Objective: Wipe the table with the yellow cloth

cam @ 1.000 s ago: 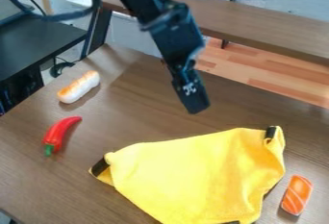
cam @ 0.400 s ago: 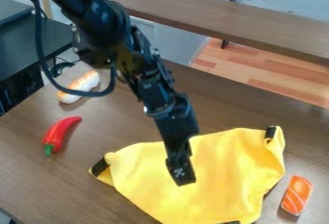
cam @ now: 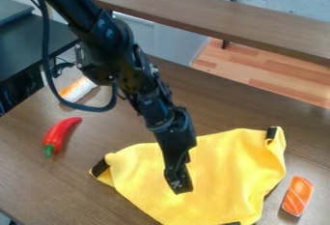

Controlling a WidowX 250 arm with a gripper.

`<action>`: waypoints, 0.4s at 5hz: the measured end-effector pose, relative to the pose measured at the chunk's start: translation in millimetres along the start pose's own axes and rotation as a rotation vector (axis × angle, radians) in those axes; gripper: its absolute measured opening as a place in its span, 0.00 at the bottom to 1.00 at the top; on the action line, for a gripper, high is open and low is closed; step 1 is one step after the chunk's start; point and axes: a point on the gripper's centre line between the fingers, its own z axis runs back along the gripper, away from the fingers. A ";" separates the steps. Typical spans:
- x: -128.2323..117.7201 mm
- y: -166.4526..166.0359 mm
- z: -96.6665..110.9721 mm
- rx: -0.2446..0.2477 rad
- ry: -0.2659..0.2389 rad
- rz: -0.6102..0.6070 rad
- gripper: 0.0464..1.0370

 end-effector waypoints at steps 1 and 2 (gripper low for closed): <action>1.1 -0.2 -7.7 0.025 0.002 -0.018 0.96; -2.5 2.7 -19.4 0.036 0.015 -0.006 0.96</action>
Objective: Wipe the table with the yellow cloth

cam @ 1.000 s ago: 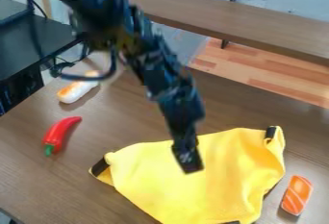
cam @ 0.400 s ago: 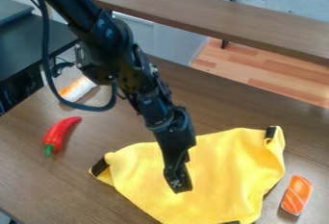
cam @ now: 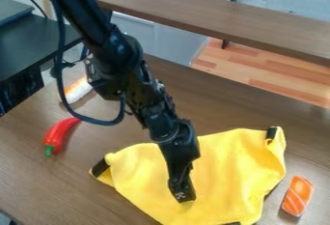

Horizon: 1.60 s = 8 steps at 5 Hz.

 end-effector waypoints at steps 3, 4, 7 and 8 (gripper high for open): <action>-1.1 46.7 -5.2 0.026 -0.025 0.060 0.96; -5.3 64.1 -3.7 0.023 -0.031 0.093 0.96; -28.4 121.6 10.2 0.075 -0.055 0.249 0.96; -28.5 123.5 11.6 0.060 -0.073 0.275 0.96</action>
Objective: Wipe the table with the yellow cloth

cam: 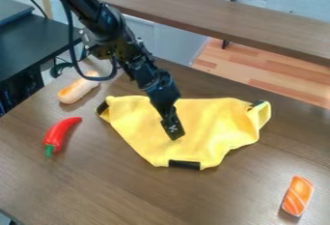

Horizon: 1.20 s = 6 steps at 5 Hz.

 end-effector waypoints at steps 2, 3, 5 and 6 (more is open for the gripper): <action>-10.3 -37.3 -7.3 -0.046 0.022 -0.073 0.96; -17.9 -82.6 -7.1 -0.092 0.026 -0.172 0.96; -42.9 -148.4 0.8 -0.155 0.035 -0.311 0.96; -50.1 -166.5 3.9 -0.164 0.038 -0.351 0.96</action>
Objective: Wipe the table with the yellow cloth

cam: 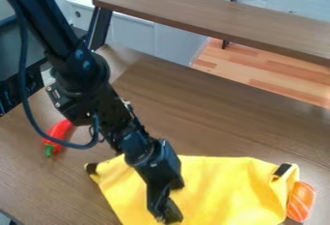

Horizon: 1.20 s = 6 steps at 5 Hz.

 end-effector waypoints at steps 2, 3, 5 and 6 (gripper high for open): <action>4.1 20.1 0.0 0.025 -0.007 0.057 0.96; 9.2 57.8 -0.9 0.057 -0.018 0.113 0.96; 0.8 116.8 8.1 0.120 -0.026 0.247 0.96; -5.4 138.7 13.4 0.152 -0.033 0.304 0.96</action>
